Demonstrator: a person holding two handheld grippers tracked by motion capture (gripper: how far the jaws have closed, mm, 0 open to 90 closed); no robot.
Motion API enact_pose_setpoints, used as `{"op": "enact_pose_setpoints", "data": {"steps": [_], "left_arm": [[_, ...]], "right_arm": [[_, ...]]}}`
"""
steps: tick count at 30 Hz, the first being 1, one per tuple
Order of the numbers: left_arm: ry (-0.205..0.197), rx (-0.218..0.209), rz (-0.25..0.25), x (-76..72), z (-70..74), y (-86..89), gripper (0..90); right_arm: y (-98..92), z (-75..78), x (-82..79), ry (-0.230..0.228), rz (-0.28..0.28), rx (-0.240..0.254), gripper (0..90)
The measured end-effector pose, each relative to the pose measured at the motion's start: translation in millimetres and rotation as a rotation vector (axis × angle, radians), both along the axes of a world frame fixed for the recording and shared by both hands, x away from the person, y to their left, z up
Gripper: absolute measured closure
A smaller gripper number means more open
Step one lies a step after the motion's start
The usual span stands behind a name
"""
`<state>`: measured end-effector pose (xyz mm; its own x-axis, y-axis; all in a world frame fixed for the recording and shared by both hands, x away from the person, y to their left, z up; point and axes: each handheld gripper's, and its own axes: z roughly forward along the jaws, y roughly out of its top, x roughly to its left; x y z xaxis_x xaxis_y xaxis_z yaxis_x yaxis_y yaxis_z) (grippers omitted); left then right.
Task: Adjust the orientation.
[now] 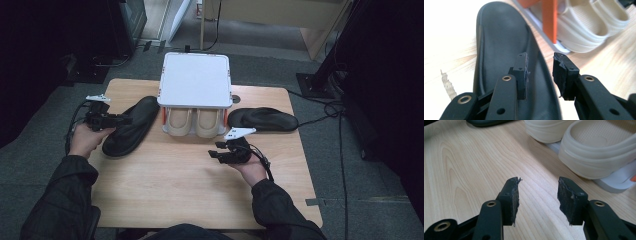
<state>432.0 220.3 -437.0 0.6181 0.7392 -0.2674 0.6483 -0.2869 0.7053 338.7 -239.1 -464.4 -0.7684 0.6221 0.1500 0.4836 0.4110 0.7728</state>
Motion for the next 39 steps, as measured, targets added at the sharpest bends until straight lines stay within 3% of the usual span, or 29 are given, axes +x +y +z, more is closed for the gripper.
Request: {"op": "enact_pose_setpoints", "data": {"steps": [6,12,13,16,20,24,29,31,39], "left_arm": [[-0.022,-0.002,0.038,-33.2,-2.7,-4.5,65.0],[0.003,-0.008,0.062,-47.2,-21.8,-6.1,64.4],[0.013,0.015,0.067,-47.6,-25.2,-4.9,64.2],[0.02,0.026,0.109,-46.7,-30.1,0.9,63.5],[0.019,0.003,0.119,-45.0,-32.0,7.8,64.0],[-0.002,0.02,0.145,-41.0,-32.4,14.4,64.6],[-0.006,-0.002,0.187,-32.1,-33.7,27.8,64.8],[-0.017,0.026,0.208,-27.9,-33.7,30.5,64.3],[-0.036,0.009,0.269,-4.2,-36.6,44.8,64.8]], "right_arm": [[4.8,1.9,6.6,-0.002,0.016,0.008,52.0],[10.5,3.2,13.4,0.001,0.028,0.015,52.0],[11.1,3.2,13.9,-0.001,0.03,0.017,52.0],[13.2,3.4,15.1,0.0,0.036,0.02,52.0],[14.4,3.2,15.9,0.003,0.036,0.02,52.0],[14.0,2.9,16.1,0.006,0.033,0.021,52.0],[14.6,2.3,15.7,0.01,0.037,0.017,52.0],[15.2,1.9,15.8,0.006,0.04,0.017,52.0],[16.2,1.0,14.9,0.015,0.04,0.01,52.0]]}}
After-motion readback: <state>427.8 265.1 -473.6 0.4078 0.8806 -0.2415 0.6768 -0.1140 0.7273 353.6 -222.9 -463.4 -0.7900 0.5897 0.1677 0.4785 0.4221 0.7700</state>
